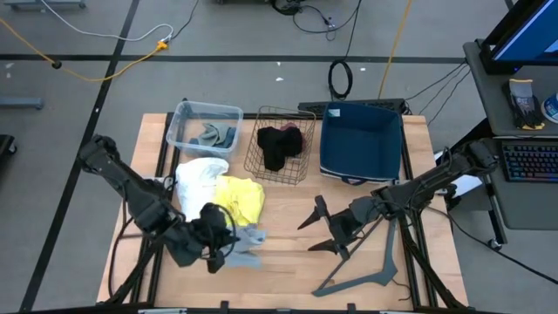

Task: Pick & Place Cloths
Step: Put the gray boxer into the gold wire basket

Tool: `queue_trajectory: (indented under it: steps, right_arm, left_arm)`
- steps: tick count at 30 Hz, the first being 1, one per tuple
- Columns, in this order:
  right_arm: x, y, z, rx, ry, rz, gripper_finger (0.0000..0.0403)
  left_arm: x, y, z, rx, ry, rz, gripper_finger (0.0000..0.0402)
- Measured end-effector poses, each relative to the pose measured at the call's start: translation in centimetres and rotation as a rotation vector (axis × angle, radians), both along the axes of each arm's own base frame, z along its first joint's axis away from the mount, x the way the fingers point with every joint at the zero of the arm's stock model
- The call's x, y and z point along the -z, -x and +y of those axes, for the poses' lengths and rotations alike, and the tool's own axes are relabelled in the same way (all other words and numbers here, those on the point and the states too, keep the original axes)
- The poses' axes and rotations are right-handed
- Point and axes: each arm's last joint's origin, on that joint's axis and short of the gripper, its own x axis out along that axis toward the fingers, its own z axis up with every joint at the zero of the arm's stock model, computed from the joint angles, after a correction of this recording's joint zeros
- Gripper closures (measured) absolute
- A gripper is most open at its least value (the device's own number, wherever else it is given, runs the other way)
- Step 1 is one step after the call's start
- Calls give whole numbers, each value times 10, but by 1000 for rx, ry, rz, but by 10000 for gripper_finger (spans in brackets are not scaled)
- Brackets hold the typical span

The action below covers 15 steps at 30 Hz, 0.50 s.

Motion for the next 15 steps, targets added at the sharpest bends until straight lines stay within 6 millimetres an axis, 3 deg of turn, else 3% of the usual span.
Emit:
queue_trajectory:
  steps: [5,10,15]
  right_arm:
    - [4,-8,2,31,71,-63,94]
    - [1,-17,-1,226,112,-177,94]
    - [1,-26,-4,314,119,-256,94]
  left_arm:
    - [-9,-17,15,35,-94,-84,399]
    - [-15,-34,23,80,-198,-169,399]
    - [-13,-47,28,123,-269,-196,399]
